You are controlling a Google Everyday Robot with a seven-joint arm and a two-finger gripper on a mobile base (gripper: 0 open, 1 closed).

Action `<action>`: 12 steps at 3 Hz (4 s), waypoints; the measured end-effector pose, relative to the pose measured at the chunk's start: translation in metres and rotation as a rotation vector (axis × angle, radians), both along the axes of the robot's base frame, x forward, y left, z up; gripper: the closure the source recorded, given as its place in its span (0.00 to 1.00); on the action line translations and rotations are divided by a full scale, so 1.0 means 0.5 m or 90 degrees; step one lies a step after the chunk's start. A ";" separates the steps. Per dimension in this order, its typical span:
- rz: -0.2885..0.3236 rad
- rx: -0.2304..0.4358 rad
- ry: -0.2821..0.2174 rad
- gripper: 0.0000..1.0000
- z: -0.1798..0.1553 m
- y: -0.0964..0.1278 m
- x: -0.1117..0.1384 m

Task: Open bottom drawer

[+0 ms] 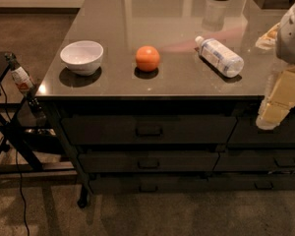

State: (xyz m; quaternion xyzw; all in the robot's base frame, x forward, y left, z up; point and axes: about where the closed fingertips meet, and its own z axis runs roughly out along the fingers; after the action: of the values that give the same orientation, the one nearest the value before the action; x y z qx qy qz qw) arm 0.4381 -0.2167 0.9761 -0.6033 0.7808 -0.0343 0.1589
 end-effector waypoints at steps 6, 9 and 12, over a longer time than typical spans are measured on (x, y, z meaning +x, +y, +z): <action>-0.062 0.080 0.141 0.00 -0.409 0.093 -0.073; -0.020 0.098 0.233 0.00 -0.776 0.200 -0.093; -0.075 0.143 0.230 0.00 -0.927 0.213 -0.042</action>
Offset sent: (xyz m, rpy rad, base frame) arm -0.0139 0.0081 -0.0651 0.1108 0.0650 -0.0881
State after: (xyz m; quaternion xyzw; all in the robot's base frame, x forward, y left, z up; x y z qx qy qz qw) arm 0.4170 -0.1100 0.5127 -0.5318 0.8291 0.1526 0.0803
